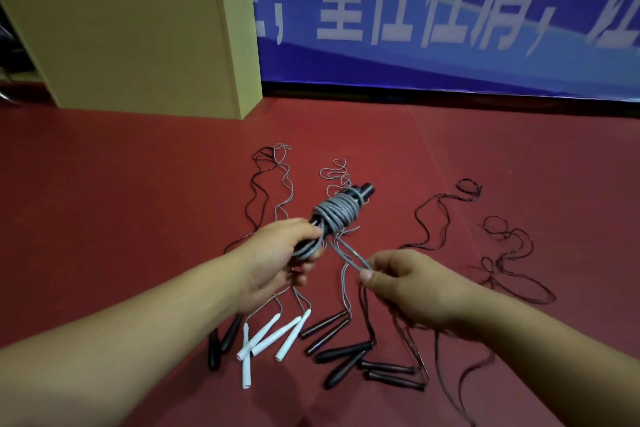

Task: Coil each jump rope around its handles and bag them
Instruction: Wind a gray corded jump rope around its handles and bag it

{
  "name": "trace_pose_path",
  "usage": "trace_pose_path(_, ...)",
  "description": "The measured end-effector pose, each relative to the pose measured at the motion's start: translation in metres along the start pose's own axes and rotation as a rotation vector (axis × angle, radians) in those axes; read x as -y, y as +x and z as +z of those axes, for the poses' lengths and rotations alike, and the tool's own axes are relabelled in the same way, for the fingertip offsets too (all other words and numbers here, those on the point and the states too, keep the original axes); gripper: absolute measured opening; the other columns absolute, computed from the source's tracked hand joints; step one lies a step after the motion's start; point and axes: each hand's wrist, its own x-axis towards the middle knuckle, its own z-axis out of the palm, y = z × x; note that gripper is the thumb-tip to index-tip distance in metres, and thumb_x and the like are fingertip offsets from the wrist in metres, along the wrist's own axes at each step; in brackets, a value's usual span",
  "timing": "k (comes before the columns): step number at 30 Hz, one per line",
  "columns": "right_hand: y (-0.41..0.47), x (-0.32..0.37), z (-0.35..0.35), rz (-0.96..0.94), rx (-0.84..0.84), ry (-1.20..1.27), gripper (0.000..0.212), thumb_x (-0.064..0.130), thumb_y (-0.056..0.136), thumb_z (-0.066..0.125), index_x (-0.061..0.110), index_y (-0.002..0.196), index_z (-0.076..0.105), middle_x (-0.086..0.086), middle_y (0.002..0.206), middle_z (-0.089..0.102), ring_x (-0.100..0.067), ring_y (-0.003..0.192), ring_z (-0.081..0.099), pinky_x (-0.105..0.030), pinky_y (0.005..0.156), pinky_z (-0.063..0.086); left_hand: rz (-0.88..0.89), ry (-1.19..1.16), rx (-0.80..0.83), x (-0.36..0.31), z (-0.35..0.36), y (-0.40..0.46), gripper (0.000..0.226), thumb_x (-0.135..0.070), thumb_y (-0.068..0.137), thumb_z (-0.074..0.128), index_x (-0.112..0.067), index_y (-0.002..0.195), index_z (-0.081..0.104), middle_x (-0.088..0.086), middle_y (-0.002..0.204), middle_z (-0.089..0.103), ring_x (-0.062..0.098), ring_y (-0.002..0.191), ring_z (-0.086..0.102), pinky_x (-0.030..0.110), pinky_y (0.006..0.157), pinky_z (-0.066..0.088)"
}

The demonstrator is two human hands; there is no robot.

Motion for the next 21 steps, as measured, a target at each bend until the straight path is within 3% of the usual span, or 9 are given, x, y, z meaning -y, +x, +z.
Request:
trace_pose_path(4, -0.005, 0.009, 0.002, -0.089, 0.002, -0.25, 0.025, 0.036, 0.098, 0.052, 0.021, 0.079, 0.058, 0.011, 0.057, 0.043, 0.0, 0.047, 0.037, -0.013, 0.049, 0.031, -0.028, 0.241, -0.199, 0.013, -0.016, 0.014, 0.019, -0.017, 0.094, 0.052, -0.015, 0.076, 0.053, 0.0, 0.06, 0.051, 0.012, 0.047, 0.04, 0.022, 0.046, 0.033)
trace_pose_path(12, -0.009, 0.024, 0.014, -0.221, -0.102, -0.379, 0.032, 0.037, 0.099, 0.047, 0.01, 0.09, 0.061, 0.002, 0.067, 0.049, -0.012, 0.063, 0.042, -0.031, 0.063, 0.038, 0.03, 0.635, -0.228, 0.022, -0.025, 0.02, 0.025, -0.037, 0.092, 0.059, -0.018, 0.076, 0.056, 0.0, 0.062, 0.054, 0.017, 0.055, 0.048, 0.028, 0.06, 0.039)
trace_pose_path(17, -0.007, 0.021, 0.015, -0.228, -0.199, -0.408, 0.028, 0.037, 0.097, 0.049, 0.015, 0.089, 0.064, 0.002, 0.067, 0.054, -0.013, 0.066, 0.048, -0.02, 0.057, 0.035, 0.078, 0.81, -0.221, 0.019, -0.022, 0.016, 0.028, -0.035, 0.087, 0.063, -0.019, 0.068, 0.051, 0.002, 0.059, 0.048, 0.018, 0.055, 0.042, 0.029, 0.057, 0.032)
trace_pose_path(21, -0.005, 0.019, 0.012, -0.223, -0.275, -0.428, 0.025, 0.038, 0.096, 0.052, 0.018, 0.088, 0.066, 0.006, 0.063, 0.052, -0.009, 0.061, 0.046, -0.015, 0.054, 0.032, 0.096, 0.935, -0.228, 0.019, -0.024, 0.013, 0.027, -0.037, 0.081, 0.071, -0.019, 0.071, 0.054, -0.004, 0.058, 0.054, 0.014, 0.051, 0.046, 0.023, 0.05, 0.032)
